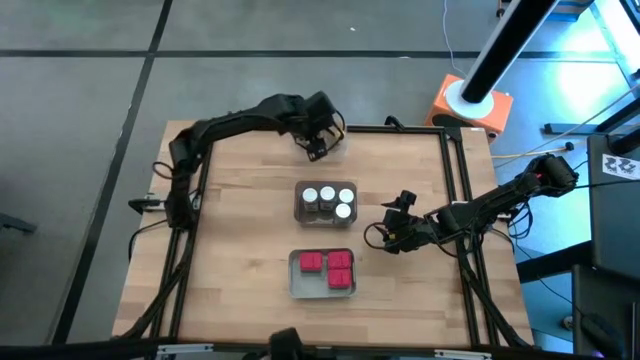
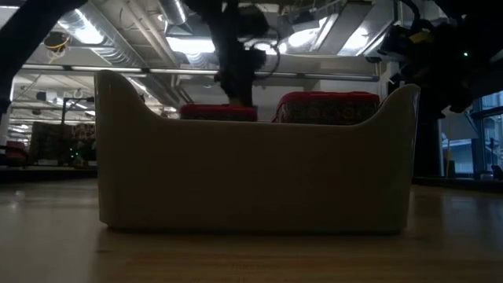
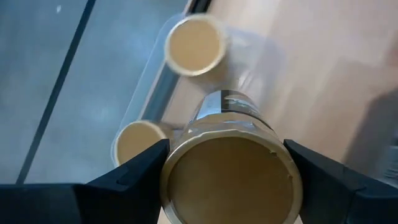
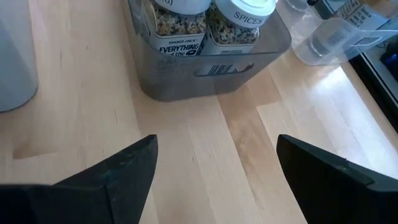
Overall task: Sort spices by type
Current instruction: Put the bottom gold seasoning bottle into the transparent bin
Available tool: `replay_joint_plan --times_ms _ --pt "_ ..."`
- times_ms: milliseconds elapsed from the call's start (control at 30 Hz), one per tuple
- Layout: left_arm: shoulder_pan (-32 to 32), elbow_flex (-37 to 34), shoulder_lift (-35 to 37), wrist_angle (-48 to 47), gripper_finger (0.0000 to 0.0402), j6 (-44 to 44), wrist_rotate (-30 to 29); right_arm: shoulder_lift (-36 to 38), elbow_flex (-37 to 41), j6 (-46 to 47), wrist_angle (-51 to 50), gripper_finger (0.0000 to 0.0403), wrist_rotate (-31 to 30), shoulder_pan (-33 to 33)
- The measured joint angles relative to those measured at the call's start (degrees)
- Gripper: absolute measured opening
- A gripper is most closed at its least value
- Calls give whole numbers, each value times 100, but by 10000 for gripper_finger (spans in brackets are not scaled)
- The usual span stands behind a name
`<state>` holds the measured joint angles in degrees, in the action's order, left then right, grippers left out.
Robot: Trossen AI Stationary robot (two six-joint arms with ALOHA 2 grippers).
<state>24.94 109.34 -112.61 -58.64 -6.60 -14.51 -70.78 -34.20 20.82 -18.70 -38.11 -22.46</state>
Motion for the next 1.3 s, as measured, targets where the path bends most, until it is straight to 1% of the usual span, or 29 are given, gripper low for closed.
replay_joint_plan --times_ms 333,633,733,900,1000,1133,1300 --pt "354 0 -673 149 260 -16 -11 0 0 -7 -38 328 -4 0" --pt "359 0 -1143 311 260 -221 -30 0 0 -9 -37 328 -7 0" --pt "353 2 -1168 344 267 -250 -50 0 0 -9 -39 328 -7 0" --pt "305 -17 -1166 362 312 -242 -48 0 0 -10 -44 328 -4 0" --pt "236 37 -1166 241 328 -280 -123 0 0 -11 -40 328 -4 0" --pt "91 232 -1145 36 333 -323 -327 0 0 -11 -34 328 -6 0" --pt "-172 554 -993 -326 326 -308 -617 0 0 -11 -30 328 4 0"
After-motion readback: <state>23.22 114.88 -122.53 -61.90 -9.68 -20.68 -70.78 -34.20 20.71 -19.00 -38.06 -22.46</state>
